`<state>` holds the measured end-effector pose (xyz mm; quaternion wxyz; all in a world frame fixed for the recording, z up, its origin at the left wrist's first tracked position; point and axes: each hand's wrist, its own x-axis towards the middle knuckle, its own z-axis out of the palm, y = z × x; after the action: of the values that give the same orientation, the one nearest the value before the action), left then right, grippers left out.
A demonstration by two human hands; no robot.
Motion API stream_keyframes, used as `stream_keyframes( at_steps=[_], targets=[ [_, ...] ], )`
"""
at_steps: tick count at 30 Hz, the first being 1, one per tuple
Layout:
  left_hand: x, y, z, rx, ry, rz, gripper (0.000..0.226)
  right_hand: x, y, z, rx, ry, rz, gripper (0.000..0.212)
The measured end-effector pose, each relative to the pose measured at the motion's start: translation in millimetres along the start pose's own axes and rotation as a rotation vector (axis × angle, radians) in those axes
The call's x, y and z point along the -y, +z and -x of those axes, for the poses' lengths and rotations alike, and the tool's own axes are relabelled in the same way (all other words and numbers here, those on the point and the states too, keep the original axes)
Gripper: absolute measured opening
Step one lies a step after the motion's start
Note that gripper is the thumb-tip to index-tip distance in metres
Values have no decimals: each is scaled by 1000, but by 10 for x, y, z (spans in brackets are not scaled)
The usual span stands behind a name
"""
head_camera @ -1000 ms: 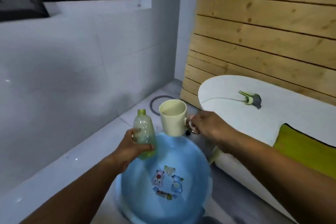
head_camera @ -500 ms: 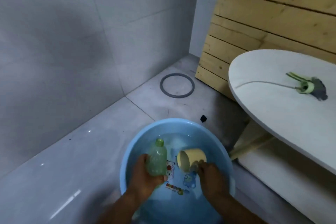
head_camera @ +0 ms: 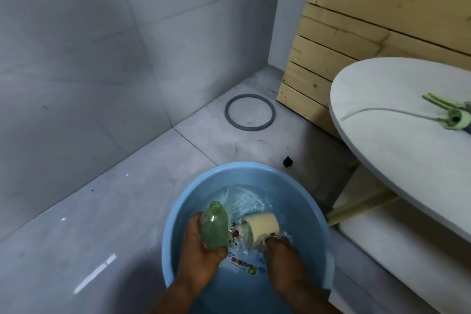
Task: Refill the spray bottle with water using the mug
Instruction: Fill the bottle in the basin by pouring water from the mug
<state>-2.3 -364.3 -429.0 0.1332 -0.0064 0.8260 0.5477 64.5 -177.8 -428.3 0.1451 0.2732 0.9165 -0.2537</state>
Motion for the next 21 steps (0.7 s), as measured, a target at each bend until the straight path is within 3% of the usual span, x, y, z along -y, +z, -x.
stream_keyframes(
  at_steps=[4,7,11,15,21],
  targets=[
    [-6,-75,42,-7,-7,0,82,3,-153,16,32,198,-493,28],
    [-32,-57,134,-18,21,-13,74,-60,-259,117,45,205,-566,27],
    [21,-33,183,-10,65,-52,72,-68,-418,258,-110,191,-650,41],
    [-35,-11,234,-6,39,-64,81,57,-766,407,-158,83,-679,37],
    [-173,73,223,12,105,-218,75,156,-1195,535,-251,-17,-665,45]
  ],
)
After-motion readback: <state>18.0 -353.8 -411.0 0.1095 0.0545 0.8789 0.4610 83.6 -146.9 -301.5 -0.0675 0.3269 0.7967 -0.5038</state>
